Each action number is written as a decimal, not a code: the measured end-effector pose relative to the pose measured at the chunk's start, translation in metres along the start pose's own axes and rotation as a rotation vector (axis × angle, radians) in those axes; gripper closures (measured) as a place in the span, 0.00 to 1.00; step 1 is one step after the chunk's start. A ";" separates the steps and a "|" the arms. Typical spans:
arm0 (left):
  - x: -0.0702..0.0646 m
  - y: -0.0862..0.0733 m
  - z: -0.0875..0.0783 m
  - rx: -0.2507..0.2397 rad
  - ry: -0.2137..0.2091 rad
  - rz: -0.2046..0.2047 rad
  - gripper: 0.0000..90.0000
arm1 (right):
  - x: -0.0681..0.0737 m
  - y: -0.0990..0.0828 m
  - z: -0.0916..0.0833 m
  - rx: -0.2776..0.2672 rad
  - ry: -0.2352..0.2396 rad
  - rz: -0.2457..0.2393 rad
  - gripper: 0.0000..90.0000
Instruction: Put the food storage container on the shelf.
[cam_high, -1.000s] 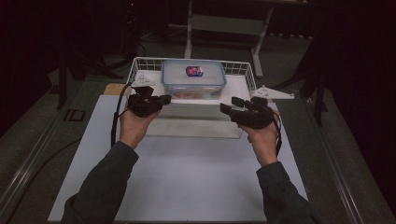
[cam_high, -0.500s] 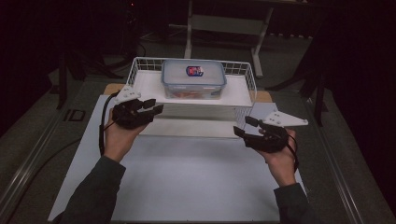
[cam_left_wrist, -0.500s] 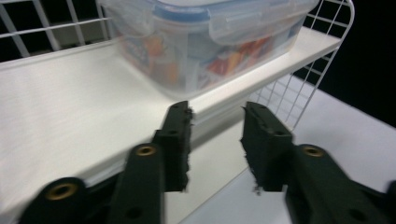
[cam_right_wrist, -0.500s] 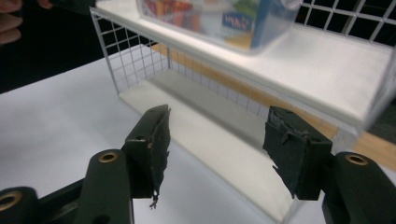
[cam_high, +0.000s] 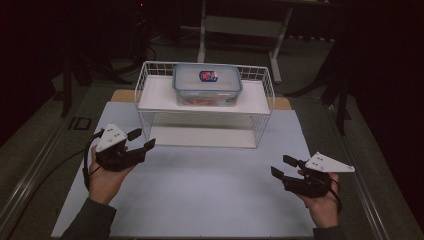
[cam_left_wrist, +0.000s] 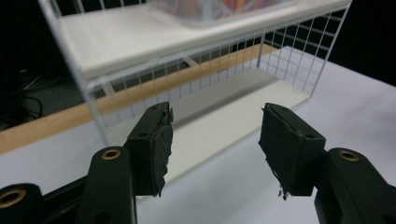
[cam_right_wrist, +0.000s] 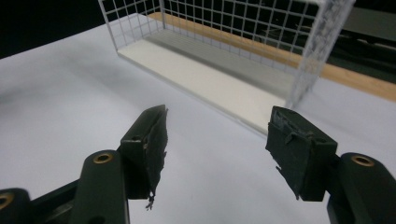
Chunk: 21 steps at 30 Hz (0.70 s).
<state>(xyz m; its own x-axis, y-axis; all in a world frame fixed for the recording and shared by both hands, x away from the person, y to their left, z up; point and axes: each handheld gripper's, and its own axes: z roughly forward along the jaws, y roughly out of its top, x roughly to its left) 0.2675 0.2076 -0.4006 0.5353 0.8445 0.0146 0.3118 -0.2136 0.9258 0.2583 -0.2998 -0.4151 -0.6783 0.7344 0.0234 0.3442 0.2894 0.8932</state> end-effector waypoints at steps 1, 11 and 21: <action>0.000 -0.006 -0.004 -0.005 0.001 -0.007 0.47 | 0.000 -0.003 -0.002 -0.002 -0.003 0.005 0.42; -0.001 -0.049 -0.029 -0.014 0.013 -0.049 0.41 | -0.004 -0.025 -0.021 -0.025 -0.049 0.038 0.38; -0.001 -0.074 -0.039 -0.002 0.047 -0.080 0.40 | 0.002 -0.032 -0.024 -0.073 -0.071 -0.009 0.28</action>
<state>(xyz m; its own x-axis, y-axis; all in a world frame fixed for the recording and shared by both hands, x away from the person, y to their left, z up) 0.2135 0.2421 -0.4539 0.4717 0.8808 -0.0417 0.3508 -0.1441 0.9253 0.2305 -0.3224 -0.4333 -0.6328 0.7742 -0.0146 0.2881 0.2529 0.9236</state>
